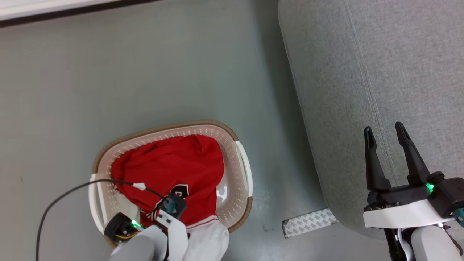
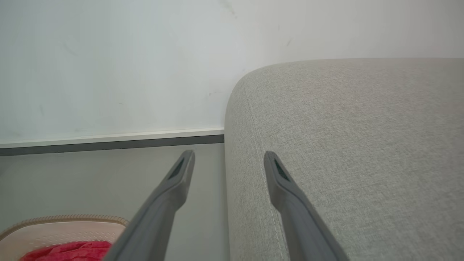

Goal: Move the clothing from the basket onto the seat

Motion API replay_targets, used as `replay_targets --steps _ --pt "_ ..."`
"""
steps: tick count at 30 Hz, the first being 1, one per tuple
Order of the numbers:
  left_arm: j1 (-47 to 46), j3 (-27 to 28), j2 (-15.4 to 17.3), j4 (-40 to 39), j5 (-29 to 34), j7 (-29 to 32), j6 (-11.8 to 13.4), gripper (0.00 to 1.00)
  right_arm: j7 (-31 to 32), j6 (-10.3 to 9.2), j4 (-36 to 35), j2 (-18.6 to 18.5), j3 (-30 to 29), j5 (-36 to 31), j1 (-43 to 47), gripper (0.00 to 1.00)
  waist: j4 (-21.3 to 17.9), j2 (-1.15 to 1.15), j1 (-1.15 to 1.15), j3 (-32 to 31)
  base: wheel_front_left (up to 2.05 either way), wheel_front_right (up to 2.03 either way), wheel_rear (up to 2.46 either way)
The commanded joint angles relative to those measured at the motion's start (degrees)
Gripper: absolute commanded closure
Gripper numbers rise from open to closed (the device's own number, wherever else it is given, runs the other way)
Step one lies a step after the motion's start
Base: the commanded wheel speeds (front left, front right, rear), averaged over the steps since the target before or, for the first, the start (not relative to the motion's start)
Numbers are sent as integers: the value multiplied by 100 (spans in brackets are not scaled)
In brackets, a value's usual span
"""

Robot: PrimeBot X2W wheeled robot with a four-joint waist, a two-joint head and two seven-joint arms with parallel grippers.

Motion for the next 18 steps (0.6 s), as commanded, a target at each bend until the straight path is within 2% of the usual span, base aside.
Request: replay_targets --steps 1,6,13,14,15,16,17,18 --pt "-70 -11 52 64 -141 40 -8 0 2 -12 -28 19 -15 37 -104 0 -43 0 -1 97 0 0 0" --pt "-226 -117 127 159 -207 2 -8 0 3 -12 -72 24 -6 93 -179 0 -78 0 -1 291 0 0 0" --pt "-398 -206 41 300 -404 93 -9 0 3 -12 -126 24 -29 158 -332 0 -100 0 -1 561 0 0 0" --pt "-406 -238 31 305 -453 107 -9 3 3 -12 -123 23 -40 160 -345 0 -97 0 -1 584 0 0 0" --pt "-424 -273 29 308 -481 128 -9 0 3 -12 -122 24 -46 161 -353 0 -93 0 -1 603 0 0 0" --pt "-432 -311 17 305 -514 155 -9 17 3 -12 -124 24 -51 164 -360 0 -89 0 -1 618 0 0 0" --pt "-445 -352 8 299 -543 164 -9 54 3 -12 -125 24 -58 165 -378 0 -83 0 -1 630 0 0 0" --pt "-460 -390 7 288 -589 182 -9 86 3 -12 -119 24 -64 160 -392 0 -77 0 -1 636 0 0 0"
